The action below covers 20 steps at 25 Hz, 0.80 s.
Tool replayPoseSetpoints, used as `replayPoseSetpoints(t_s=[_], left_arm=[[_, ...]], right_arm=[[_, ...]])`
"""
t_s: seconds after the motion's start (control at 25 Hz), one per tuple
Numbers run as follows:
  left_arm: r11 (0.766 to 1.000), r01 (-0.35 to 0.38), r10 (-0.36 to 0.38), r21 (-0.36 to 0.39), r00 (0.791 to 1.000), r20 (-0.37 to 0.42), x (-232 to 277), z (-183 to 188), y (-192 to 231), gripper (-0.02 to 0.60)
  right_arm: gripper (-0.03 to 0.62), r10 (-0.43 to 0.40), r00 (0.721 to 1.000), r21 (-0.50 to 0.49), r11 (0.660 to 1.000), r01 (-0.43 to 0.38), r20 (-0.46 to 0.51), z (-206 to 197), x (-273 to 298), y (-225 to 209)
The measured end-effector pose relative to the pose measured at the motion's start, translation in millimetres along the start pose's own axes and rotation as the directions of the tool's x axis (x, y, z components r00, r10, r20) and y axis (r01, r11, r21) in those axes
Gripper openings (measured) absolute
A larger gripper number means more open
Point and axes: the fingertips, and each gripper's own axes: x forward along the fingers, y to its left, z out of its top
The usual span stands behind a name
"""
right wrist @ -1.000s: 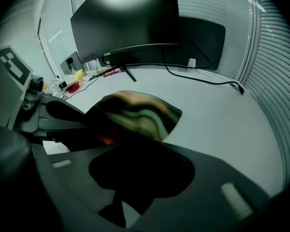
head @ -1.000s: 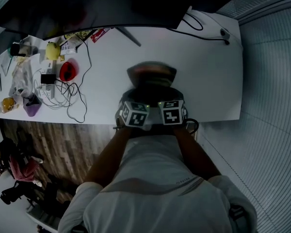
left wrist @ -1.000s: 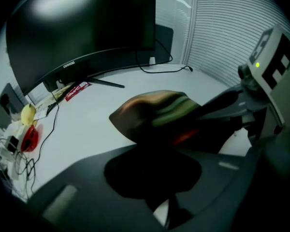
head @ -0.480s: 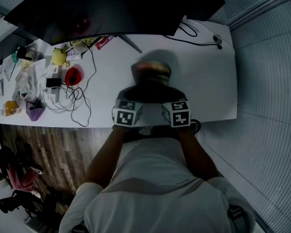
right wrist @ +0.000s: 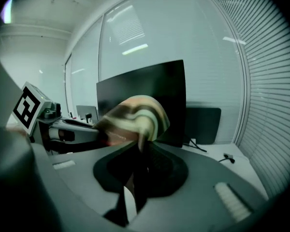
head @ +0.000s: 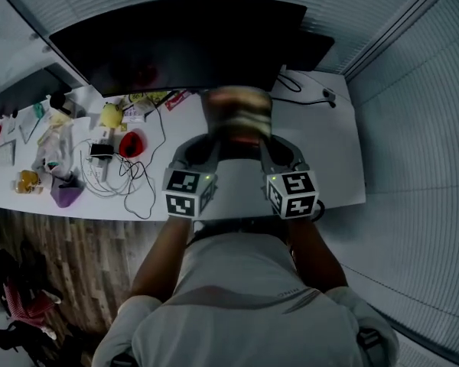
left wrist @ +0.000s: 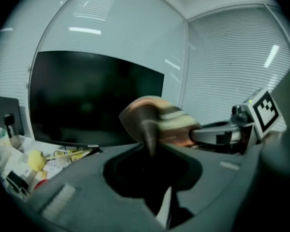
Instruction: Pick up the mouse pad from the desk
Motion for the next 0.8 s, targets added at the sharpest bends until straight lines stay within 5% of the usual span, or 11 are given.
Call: replayPoseSetpoints(t_s=[0.4,0.8], left_arm=[[0.996,0.011,-0.030,0.092,0.978,0.206,-58,93,-11,0.077],[0.988,-0.008,-0.045,0.154,0.940,0.337,-100,144,-28,0.077]], right_arm=[[0.043,0.006,0.973,-0.060,0.998,0.008,0.230,93,-46,25],[0.040,0.015,0.922,-0.118,0.992,0.033,0.386,150,-86,41]])
